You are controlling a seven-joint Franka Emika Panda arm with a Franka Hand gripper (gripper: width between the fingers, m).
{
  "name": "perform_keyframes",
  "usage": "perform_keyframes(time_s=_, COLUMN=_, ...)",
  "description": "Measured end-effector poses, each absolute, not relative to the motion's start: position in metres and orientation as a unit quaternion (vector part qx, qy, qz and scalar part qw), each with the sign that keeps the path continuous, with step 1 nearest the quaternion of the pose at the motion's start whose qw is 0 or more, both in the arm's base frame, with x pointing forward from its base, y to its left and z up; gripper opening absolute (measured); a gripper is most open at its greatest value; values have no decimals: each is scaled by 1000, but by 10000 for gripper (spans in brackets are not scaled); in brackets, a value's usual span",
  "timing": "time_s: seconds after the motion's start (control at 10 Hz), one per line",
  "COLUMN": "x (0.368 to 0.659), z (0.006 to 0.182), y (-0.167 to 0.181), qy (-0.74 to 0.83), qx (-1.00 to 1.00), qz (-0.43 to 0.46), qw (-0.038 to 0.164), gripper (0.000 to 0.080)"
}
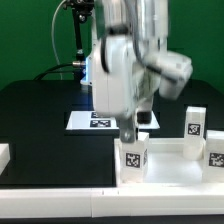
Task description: Assemble square table
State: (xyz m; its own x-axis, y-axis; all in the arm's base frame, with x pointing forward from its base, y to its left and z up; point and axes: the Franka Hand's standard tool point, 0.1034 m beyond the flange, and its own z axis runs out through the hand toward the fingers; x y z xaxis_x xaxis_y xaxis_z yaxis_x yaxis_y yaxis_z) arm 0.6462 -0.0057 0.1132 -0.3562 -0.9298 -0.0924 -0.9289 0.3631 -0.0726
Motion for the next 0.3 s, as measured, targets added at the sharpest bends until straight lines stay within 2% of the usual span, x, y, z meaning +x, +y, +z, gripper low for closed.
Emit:
perform_keyframes(time_s=0.1, x=645, z=108, y=-5, qy=823, qx=-566, qz=-3, qw=54, gripper=644)
perform_keyframes(time_s=0.3, x=645, z=107, y=-4, qy=822, qx=-566, qz=-3, qw=54, gripper=649)
